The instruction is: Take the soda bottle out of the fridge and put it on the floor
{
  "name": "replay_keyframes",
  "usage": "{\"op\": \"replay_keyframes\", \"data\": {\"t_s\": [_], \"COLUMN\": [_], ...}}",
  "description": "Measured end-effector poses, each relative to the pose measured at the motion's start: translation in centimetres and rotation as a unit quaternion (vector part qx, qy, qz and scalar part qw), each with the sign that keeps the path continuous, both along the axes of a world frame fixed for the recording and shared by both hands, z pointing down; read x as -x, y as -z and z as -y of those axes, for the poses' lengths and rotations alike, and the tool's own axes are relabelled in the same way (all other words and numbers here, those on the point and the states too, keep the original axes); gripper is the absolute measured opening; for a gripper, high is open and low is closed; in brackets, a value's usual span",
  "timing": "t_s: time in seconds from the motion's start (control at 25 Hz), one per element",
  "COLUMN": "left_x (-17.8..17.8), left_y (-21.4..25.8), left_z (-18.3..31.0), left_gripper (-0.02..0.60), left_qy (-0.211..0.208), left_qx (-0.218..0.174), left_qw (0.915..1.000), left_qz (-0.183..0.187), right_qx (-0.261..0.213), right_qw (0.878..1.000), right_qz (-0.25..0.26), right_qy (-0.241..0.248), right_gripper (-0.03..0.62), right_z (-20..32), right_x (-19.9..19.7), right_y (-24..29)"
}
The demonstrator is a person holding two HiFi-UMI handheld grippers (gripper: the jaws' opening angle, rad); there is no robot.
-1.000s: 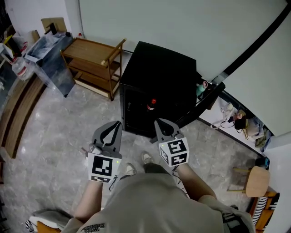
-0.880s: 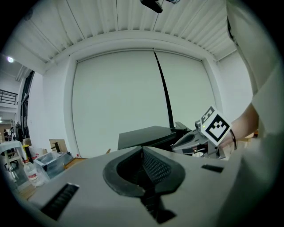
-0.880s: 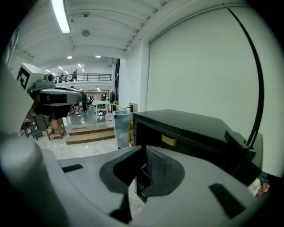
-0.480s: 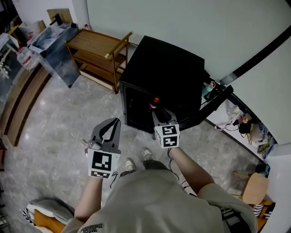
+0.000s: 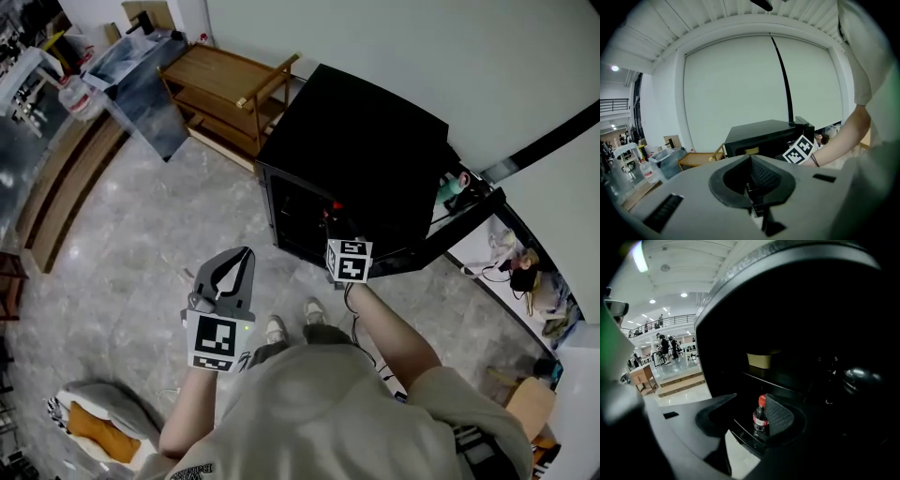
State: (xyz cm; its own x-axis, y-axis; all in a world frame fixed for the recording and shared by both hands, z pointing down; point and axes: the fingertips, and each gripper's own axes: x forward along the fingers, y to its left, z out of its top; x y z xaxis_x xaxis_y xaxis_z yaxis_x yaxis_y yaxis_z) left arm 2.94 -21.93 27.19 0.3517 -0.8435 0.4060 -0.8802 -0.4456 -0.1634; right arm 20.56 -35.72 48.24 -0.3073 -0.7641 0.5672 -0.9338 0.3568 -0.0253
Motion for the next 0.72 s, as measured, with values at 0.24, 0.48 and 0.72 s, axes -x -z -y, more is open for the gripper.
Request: {"op": "replay_keyframes", "data": {"t_s": [0.24, 0.48, 0.72], "left_x": [-0.1, 0.0, 0.1], "left_y": [-0.9, -1.9, -2.9], "left_z": [-0.3, -0.3, 0.2], "left_gripper": [0.008, 0.008, 0.008], "left_qy": [0.032, 0.062, 0.084], "left_qx": [0.015, 0.027, 0.032], "left_qw": [0.9994, 0.9977, 0.9959], "left_qz": [0.001, -0.002, -0.005], "right_qx": [-0.003, 0.005, 0.006], "right_qw": [0.999, 0.999, 0.998], "right_qz": [-0.032, -0.033, -0.055], "right_qy": [0.009, 0.010, 0.031], "right_gripper": [0.181, 0.183, 0.179], "right_z": [2.5, 4.9, 6.4], "right_x": [-0.4, -0.6, -0.2], "right_y": [-3.1, -5.7, -7.5]}}
